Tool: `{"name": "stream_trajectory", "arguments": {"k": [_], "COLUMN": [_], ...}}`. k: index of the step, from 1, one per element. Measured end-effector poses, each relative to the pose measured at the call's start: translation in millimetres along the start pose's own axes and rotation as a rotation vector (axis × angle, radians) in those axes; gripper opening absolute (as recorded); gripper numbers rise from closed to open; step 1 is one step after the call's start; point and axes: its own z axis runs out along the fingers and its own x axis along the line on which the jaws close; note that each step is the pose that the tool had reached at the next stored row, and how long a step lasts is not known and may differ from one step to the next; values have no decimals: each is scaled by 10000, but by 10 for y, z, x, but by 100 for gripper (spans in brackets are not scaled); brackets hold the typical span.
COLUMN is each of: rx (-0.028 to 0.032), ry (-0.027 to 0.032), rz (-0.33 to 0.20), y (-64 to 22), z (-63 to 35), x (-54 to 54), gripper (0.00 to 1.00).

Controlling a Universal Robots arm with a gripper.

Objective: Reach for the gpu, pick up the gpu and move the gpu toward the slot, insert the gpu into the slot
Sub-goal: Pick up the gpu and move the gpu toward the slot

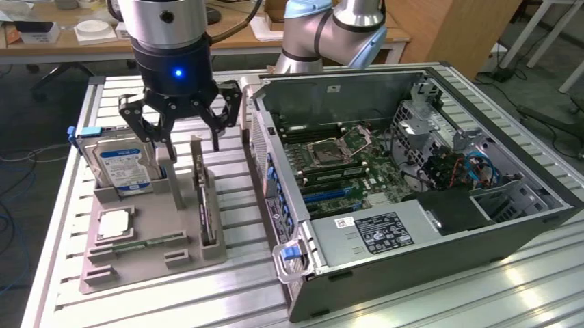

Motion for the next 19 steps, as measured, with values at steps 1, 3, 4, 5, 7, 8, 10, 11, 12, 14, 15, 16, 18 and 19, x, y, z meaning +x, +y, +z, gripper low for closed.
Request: {"name": "stream_trajectory", "arguments": {"k": [1, 3, 4, 5, 7, 8, 10, 11, 12, 14, 15, 16, 18, 19], "rx": [-1, 0, 0, 0, -1, 0, 0, 0, 0, 0, 0, 0, 0, -1], "ry": [-1, -1, -1, 0, -1, 0, -1, -1, 0, 0, -1, 0, 0, -2], "rz": [0, 0, 0, 0, 1, 0, 1, 1, 0, 0, 0, 1, 0, 0], "y": [-1, -3, -5, -6, -8, -9, -12, -12, -13, -16, -17, -18, -21, -22], "z": [9, 27, 35, 43, 59, 68, 85, 93, 101, 119, 128, 137, 154, 163], "x": [0, 1, 1, 2, 2, 3, 3, 3, 4, 4, 4, 5, 5, 5], "gripper": [65, 65, 65, 65, 65, 65, 65, 65, 65, 65, 65, 65, 65, 65]}}
